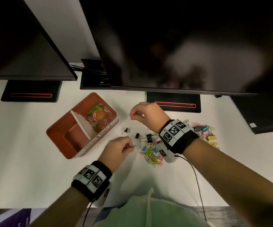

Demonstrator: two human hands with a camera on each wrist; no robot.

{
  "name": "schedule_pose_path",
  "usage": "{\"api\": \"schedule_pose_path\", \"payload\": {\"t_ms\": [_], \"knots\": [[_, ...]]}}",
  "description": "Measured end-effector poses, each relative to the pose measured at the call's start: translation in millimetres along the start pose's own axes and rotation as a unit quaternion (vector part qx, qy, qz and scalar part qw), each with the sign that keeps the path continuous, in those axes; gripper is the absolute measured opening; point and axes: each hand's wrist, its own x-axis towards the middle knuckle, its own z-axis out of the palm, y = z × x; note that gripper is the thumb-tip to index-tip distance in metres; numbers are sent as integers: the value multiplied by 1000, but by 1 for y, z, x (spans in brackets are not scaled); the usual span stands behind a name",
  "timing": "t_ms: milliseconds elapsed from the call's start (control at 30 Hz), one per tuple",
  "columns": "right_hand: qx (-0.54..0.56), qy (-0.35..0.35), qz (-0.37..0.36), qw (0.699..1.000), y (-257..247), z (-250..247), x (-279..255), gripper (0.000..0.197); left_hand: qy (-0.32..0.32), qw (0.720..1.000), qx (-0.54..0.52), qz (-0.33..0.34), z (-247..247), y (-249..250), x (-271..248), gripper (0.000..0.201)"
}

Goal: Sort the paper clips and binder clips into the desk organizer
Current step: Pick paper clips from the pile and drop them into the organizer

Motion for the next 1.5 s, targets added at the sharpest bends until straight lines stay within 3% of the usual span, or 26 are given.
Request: {"api": "schedule_pose_path", "payload": {"t_ms": [167,267,333,400,500,600,733,833,967,1100,1267,1367,1500], "knots": [[28,-15,-23,999,-47,23,42,18,180,981,-21,-70,-85,0,-10,16],[60,-50,-6,997,-65,44,58,31,185,973,9,-135,-110,-9,-2,29],[58,-45,-8,997,-67,47,55,33,192,973,69,-112,-114,-10,1,35],[61,-14,-12,998,-56,39,40,27,211,973,82,-33,-108,-2,-2,32],[47,35,22,998,-13,17,5,18,144,989,16,35,-79,15,-9,21],[3,42,111,993,41,-3,-28,21,0,999,-9,50,-35,20,-10,17],[-62,-7,180,982,92,-16,-48,30,-175,979,66,83,22,18,-1,25],[-68,-77,182,978,108,-15,-43,39,-223,957,136,128,51,17,5,37],[-77,-151,144,975,112,-9,-28,43,-201,939,210,183,74,9,11,47],[-104,-184,116,971,110,-6,-23,36,-137,956,208,152,77,-4,17,42],[-106,-187,112,970,110,-3,-27,23,-79,975,149,144,79,-9,20,18],[-84,-188,143,968,108,-3,-28,20,-76,978,135,137,81,-7,17,21],[-67,-186,165,966,104,-3,-30,14,-48,990,107,76,83,-8,13,25]]}}
